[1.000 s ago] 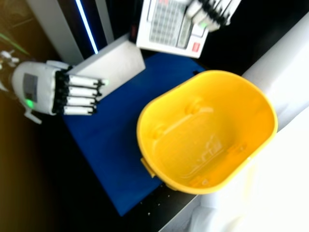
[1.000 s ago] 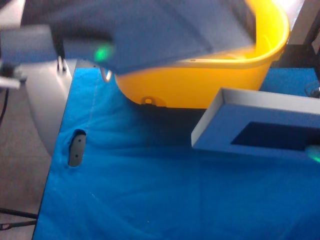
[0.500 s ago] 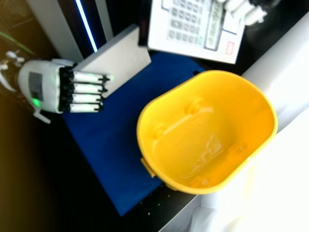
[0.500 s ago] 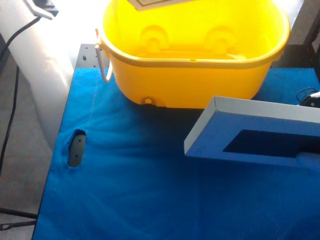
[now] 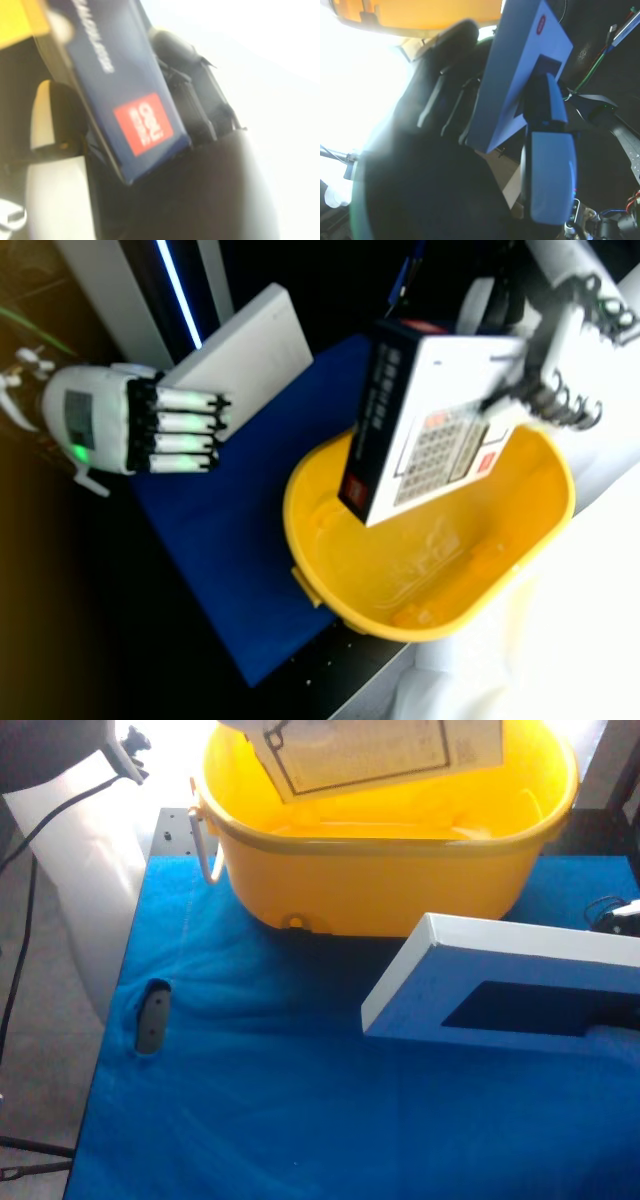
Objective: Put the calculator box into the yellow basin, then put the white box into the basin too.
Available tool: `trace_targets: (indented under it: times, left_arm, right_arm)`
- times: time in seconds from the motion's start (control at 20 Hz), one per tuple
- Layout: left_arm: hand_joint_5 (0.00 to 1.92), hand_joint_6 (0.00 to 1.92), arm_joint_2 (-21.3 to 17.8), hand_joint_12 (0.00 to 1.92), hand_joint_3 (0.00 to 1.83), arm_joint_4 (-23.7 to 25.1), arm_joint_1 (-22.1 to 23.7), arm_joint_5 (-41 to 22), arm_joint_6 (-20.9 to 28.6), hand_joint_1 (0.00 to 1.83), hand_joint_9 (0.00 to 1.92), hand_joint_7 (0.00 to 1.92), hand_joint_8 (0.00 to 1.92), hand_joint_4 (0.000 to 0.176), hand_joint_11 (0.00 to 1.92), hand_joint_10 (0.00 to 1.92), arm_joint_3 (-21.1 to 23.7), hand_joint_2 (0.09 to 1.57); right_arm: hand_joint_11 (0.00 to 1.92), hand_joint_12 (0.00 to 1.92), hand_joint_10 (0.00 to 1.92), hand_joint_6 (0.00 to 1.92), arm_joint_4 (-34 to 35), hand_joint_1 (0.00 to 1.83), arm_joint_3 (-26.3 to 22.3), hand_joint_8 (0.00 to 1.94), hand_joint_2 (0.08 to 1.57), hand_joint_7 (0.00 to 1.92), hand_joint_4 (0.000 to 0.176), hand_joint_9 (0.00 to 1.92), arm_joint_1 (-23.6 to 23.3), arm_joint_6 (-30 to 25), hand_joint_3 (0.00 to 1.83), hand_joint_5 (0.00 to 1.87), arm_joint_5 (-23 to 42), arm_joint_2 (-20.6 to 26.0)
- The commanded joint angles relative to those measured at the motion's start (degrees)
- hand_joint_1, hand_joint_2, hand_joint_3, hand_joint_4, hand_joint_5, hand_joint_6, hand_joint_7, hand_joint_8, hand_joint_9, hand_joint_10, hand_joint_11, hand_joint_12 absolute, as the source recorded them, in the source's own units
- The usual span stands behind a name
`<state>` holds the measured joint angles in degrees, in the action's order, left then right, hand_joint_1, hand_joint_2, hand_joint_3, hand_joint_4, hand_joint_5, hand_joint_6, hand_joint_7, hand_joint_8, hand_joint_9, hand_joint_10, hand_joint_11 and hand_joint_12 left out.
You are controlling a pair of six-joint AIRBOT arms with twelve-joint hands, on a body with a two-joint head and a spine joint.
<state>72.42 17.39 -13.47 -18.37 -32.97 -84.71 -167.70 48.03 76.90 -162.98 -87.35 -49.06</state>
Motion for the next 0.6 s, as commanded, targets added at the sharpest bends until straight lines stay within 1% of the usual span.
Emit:
trace_targets:
  times: [0.0, 0.05, 0.1, 0.15, 0.2, 0.25, 0.3, 0.35, 0.4, 0.45, 0.5, 0.55]
  left_arm:
    - [0.80, 1.19, 0.50, 1.76, 0.00, -1.26, 0.72, -5.05, 0.22, 1.34, 0.79, 0.84, 1.22, 0.000, 0.48, 1.44, -0.51, 1.19]
    - [0.78, 1.22, 1.01, 1.74, 0.00, -1.50, 0.50, -4.57, 0.22, 1.35, 0.78, 0.83, 1.23, 0.000, 0.50, 1.44, -1.06, 1.19]
    - [0.78, 1.18, 1.48, 1.74, 0.00, -1.80, 0.19, -4.14, 0.22, 1.35, 0.77, 0.83, 1.25, 0.000, 0.52, 1.46, -1.56, 1.19]
    - [0.79, 1.15, 2.04, 1.80, 0.00, -1.81, -0.12, -3.61, 0.22, 1.35, 0.73, 0.81, 1.31, 0.000, 0.49, 1.51, -2.12, 1.20]
    - [0.78, 1.17, 2.59, 1.81, 0.00, -1.82, -0.39, -3.05, 0.22, 1.34, 0.71, 0.80, 1.33, 0.000, 0.45, 1.52, -2.61, 1.21]
    - [0.78, 1.18, 2.80, 1.83, 0.00, -1.82, -0.48, -2.81, 0.22, 1.34, 0.68, 0.77, 1.35, 0.000, 0.38, 1.56, -2.82, 1.22]
    - [0.82, 1.07, 3.22, 1.90, 0.00, -1.82, -0.61, -2.36, 0.22, 1.34, 0.69, 0.78, 1.36, 0.000, 0.39, 1.60, -3.24, 1.21]
    - [0.83, 1.02, 3.57, 1.92, 0.00, -1.82, -0.76, -2.02, 0.22, 1.34, 0.69, 0.77, 1.39, 0.000, 0.41, 1.64, -3.58, 1.21]
    - [0.84, 1.11, 3.75, 1.92, 0.00, -1.82, -0.99, -1.88, 0.22, 1.21, 0.56, 0.74, 1.46, 0.000, 0.30, 1.50, -3.75, 1.22]
    - [0.76, 1.23, 3.75, 1.87, 0.00, -1.86, -1.14, -1.88, 0.22, 1.31, 0.62, 0.73, 1.42, 0.000, 0.27, 1.58, -3.75, 1.24]
    - [0.75, 1.27, 3.73, 1.84, 0.00, -2.09, -1.27, -1.90, 0.22, 1.18, 0.57, 0.75, 1.42, 0.000, 0.27, 1.38, -3.75, 1.24]
    - [0.68, 1.35, 3.72, 1.82, 0.00, -2.24, -1.32, -2.00, 0.22, 1.15, 0.57, 0.77, 1.42, 0.000, 0.33, 1.31, -3.75, 1.25]
  right_arm:
    - [0.68, 1.48, 1.18, 1.02, -0.83, 1.38, 0.28, 0.89, 1.10, 1.07, 0.000, 0.91, -0.99, -0.62, 0.00, 0.94, -6.98, -0.14]
    - [0.69, 1.49, 1.20, 0.99, -0.86, 1.38, 0.29, 0.90, 1.10, 1.06, 0.000, 0.91, -1.00, -0.62, 0.00, 0.94, -6.92, -0.16]
    - [0.68, 1.51, 1.24, 0.99, -0.88, 1.38, 0.29, 0.90, 1.10, 1.05, 0.000, 0.90, -1.00, -0.62, 0.00, 0.94, -6.88, -0.19]
    - [0.69, 1.51, 1.25, 0.98, -0.90, 1.38, 0.30, 0.91, 1.10, 1.05, 0.000, 0.90, -1.01, -0.62, 0.00, 0.94, -6.81, -0.23]
    - [0.70, 1.50, 1.23, 0.97, -0.91, 1.38, 0.32, 0.90, 1.10, 1.06, 0.000, 0.91, -1.01, -0.62, 0.00, 0.94, -6.79, -0.28]
    - [0.73, 1.51, 1.26, 0.94, -0.91, 1.38, 0.32, 0.93, 1.10, 1.05, 0.000, 0.91, -1.01, -0.62, 0.00, 0.94, -6.77, -0.30]
    - [0.73, 1.55, 1.29, 0.92, -0.91, 1.38, 0.33, 0.97, 1.11, 1.03, 0.000, 0.90, -1.02, -0.62, 0.00, 0.94, -6.76, -0.32]
    - [0.76, 1.54, 1.31, 0.92, -0.91, 1.38, 0.33, 1.00, 1.11, 1.01, 0.000, 0.90, -1.02, -0.62, 0.00, 0.92, -6.76, -0.33]
    - [0.76, 1.52, 1.28, 0.95, -0.91, 1.38, 0.34, 0.96, 1.11, 1.03, 0.000, 0.91, -1.02, -0.62, 0.00, 0.92, -6.76, -0.33]
    - [0.71, 1.52, 1.28, 0.97, -0.91, 1.38, 0.36, 0.91, 1.11, 1.04, 0.000, 0.90, -1.03, -0.62, 0.00, 0.94, -6.76, -0.33]
    - [0.72, 1.53, 1.27, 0.96, -0.91, 1.38, 0.36, 0.92, 1.10, 1.05, 0.000, 0.89, -1.03, -0.62, 0.00, 0.94, -6.76, -0.33]
    - [0.69, 1.57, 1.29, 0.94, -0.91, 1.38, 0.37, 0.90, 1.10, 1.06, 0.000, 0.89, -1.04, -0.62, 0.00, 0.94, -6.77, -0.33]
